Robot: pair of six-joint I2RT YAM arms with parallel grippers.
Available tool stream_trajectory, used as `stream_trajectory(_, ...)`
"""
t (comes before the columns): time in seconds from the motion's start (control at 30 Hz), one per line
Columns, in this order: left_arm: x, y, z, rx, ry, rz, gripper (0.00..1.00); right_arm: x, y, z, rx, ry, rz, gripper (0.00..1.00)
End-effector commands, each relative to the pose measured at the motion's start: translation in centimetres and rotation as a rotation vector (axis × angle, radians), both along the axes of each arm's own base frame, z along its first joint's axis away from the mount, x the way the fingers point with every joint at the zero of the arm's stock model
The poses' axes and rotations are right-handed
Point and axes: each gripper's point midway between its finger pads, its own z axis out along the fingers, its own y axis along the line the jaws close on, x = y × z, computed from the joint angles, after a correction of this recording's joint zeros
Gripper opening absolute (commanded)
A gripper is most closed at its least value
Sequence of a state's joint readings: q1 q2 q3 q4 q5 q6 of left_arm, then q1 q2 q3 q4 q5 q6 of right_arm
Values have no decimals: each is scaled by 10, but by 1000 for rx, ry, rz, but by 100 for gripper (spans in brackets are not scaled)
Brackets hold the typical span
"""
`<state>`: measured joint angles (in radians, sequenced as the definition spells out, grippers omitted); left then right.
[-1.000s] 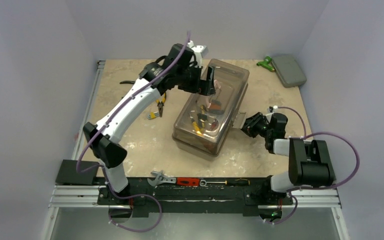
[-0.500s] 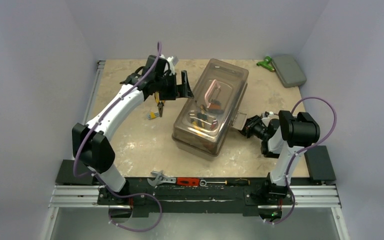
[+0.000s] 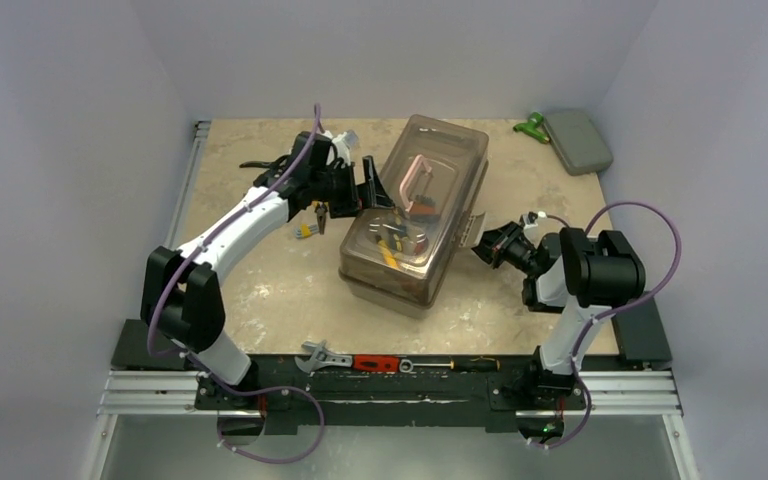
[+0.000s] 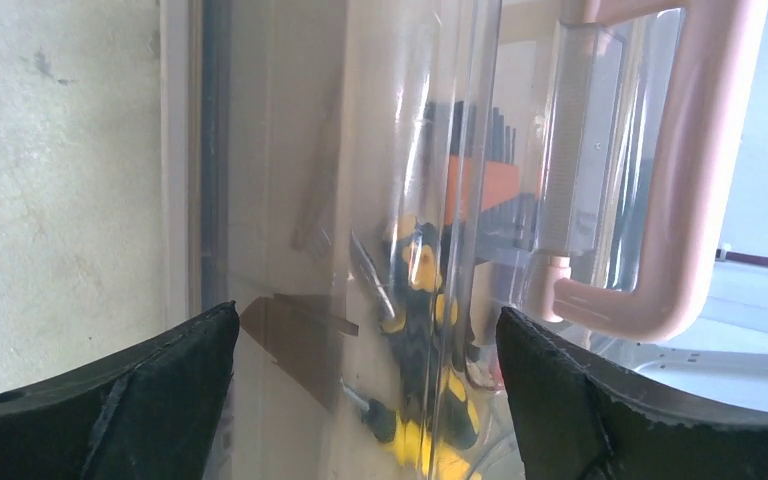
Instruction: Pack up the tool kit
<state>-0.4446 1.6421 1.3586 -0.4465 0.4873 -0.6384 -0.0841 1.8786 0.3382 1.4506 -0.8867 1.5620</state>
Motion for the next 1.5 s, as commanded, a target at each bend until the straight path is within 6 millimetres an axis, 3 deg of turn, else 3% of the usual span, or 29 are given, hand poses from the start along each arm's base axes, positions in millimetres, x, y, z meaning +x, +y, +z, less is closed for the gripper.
stream_trajectory(0.0,-14,-2,11,-81,-24,-9,94,-12,13,73,8,-319,92,7)
stream_trajectory(0.07,-18,-1,8,-85,-22,-4,94,-14,14,78,4,-326,102,7)
stream_trajectory(0.17,-22,-3,3,-91,-19,-11,94,-9,15,69,-61,-282,95,7)
stream_trajectory(0.33,-31,-18,-11,-71,-3,-56,91,3,8,40,-351,-182,62,5)
stream_trajectory(0.5,-38,-32,-29,-50,15,-88,88,15,-8,41,-568,-131,-5,3)
stream_trajectory(0.83,-36,-45,-66,12,55,-156,87,35,28,38,-745,-163,140,3)
stream_trajectory(1.0,-33,-49,-72,22,48,-193,86,44,25,30,-869,-171,221,12)
stream_trajectory(1.27,-32,-49,-72,46,40,-216,86,53,37,22,-1144,-118,296,13)
stream_trajectory(1.47,-34,-49,-75,61,37,-221,85,54,22,-13,-1399,51,224,13)
